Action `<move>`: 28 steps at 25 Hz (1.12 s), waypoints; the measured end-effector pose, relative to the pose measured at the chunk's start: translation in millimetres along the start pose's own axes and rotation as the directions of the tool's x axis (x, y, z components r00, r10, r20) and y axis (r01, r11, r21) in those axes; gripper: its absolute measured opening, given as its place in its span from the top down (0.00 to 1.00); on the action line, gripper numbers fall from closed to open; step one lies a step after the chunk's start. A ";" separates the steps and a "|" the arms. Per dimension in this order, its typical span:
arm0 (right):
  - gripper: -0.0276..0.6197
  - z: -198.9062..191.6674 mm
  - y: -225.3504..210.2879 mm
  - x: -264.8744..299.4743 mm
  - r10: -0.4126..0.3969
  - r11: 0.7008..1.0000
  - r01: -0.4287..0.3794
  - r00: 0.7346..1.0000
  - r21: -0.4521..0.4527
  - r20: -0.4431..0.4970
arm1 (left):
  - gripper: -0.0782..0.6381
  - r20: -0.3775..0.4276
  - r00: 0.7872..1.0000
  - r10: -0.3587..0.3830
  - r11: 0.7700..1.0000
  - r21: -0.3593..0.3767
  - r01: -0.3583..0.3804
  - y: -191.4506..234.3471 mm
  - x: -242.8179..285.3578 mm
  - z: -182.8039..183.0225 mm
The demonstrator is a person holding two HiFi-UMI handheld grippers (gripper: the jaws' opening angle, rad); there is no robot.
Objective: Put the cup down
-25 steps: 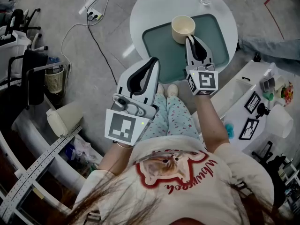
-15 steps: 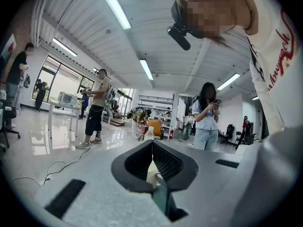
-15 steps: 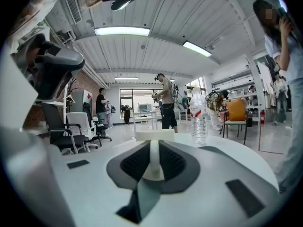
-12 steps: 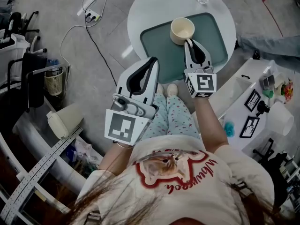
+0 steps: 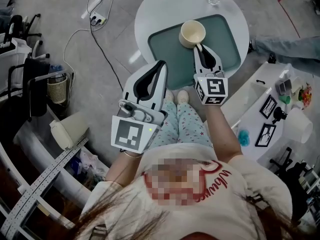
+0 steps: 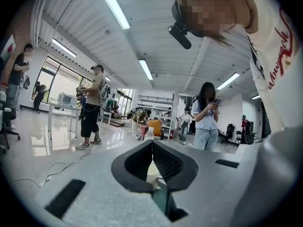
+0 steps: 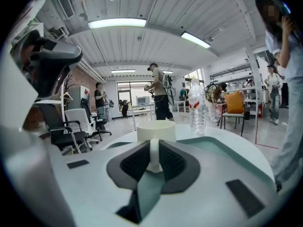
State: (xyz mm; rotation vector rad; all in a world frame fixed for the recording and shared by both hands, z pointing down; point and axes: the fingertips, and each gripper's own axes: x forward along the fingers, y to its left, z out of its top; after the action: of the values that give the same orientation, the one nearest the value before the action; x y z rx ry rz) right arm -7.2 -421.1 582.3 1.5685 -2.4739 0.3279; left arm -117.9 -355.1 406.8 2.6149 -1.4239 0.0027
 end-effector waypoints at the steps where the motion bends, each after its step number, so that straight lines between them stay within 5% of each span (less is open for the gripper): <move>1: 0.86 0.1 0.1 0.7 0.000 1.000 0.000 1.000 -0.001 -0.005 | 0.87 -0.004 1.000 0.003 1.000 0.004 -0.003 0.3 0.0 -0.2; 28: 0.86 -1.2 5.8 5.5 0.006 1.000 -0.007 0.998 -0.016 -0.064 | 0.87 0.011 1.000 0.020 1.000 0.022 -0.020 0.0 0.9 12.1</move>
State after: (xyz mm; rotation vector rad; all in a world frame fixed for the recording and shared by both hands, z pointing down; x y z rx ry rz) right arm -14.7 -423.1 584.5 1.5194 -2.4283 0.3526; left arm -118.3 -357.6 395.0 2.6222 -1.4620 0.0077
